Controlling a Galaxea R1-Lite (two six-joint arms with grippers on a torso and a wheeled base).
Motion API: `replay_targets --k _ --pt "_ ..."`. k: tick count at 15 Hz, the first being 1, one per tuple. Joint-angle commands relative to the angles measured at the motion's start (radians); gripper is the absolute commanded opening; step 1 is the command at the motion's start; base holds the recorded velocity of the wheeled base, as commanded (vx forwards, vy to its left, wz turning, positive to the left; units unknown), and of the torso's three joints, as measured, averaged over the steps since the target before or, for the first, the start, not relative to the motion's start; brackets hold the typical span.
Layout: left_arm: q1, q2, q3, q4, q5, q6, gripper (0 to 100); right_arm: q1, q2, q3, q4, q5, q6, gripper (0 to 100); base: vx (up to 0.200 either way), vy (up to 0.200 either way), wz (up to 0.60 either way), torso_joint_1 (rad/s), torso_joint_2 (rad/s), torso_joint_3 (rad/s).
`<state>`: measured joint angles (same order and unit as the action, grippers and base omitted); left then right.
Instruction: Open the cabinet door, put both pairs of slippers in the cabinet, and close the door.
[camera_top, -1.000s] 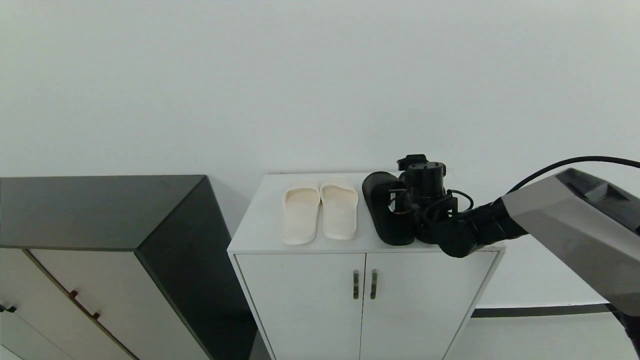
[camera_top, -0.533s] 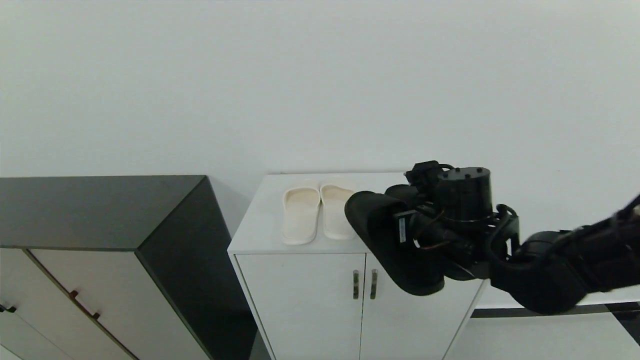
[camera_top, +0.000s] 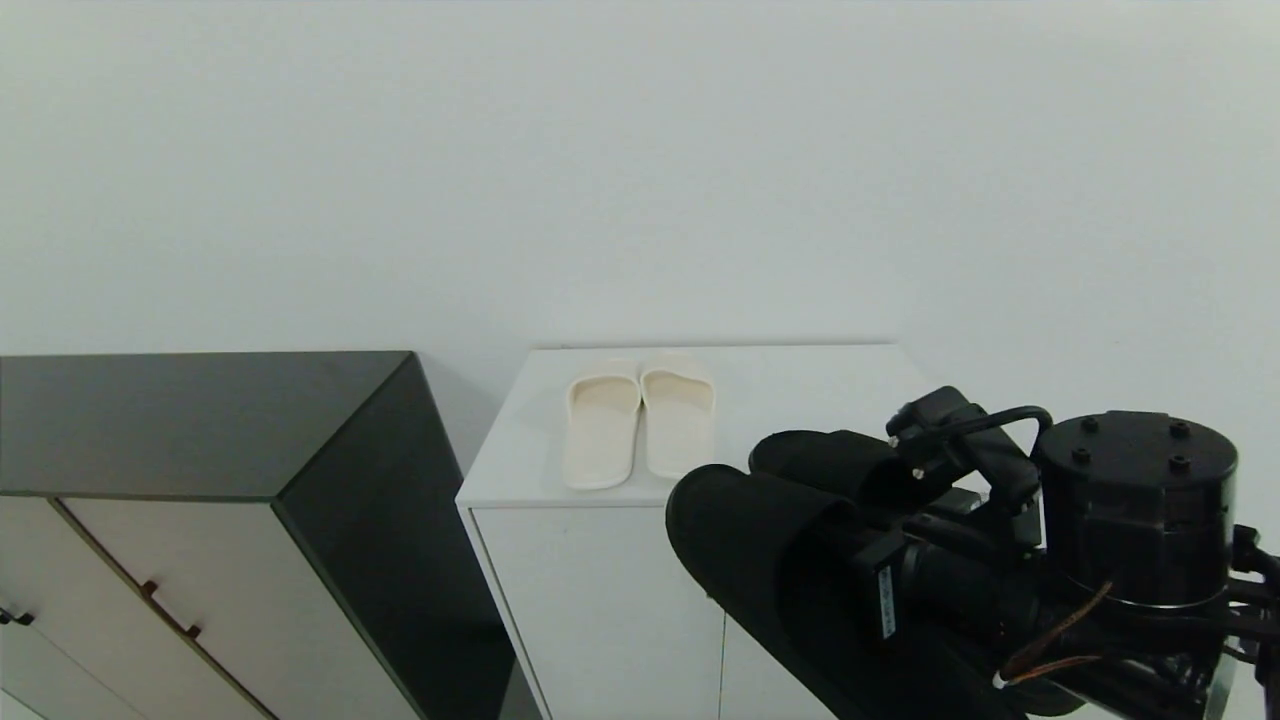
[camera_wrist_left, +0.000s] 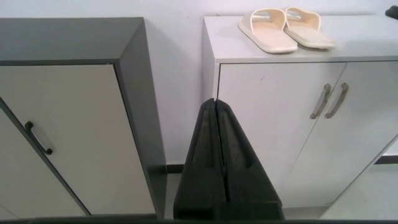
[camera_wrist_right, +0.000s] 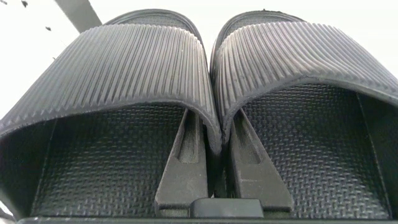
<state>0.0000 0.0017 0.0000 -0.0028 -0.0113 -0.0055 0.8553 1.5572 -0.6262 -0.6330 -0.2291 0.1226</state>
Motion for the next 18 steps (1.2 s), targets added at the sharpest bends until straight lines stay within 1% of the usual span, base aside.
replay_targets --k 1,5,15,18 --pt "0.000 0.000 0.000 0.000 -0.003 -0.001 0 0.004 -0.023 0.010 -0.001 0.001 0.011 0 -0.200 0.000 0.00 -0.002 0.00 0.012" --pt "0.000 0.000 0.000 0.000 -0.003 -0.001 0 0.004 -0.023 0.037 -0.005 0.002 0.012 0 -0.200 0.000 0.00 -0.001 0.00 0.005" --pt "0.000 0.000 0.000 0.000 -0.003 -0.001 0 -0.002 -0.009 0.063 -0.011 0.010 0.014 0 0.000 0.000 0.00 0.000 0.00 0.000" --pt "0.000 0.000 0.000 0.000 -0.003 0.001 0 -0.002 -0.003 0.083 -0.060 0.007 0.012 0 0.000 0.000 0.00 0.000 0.00 0.000"
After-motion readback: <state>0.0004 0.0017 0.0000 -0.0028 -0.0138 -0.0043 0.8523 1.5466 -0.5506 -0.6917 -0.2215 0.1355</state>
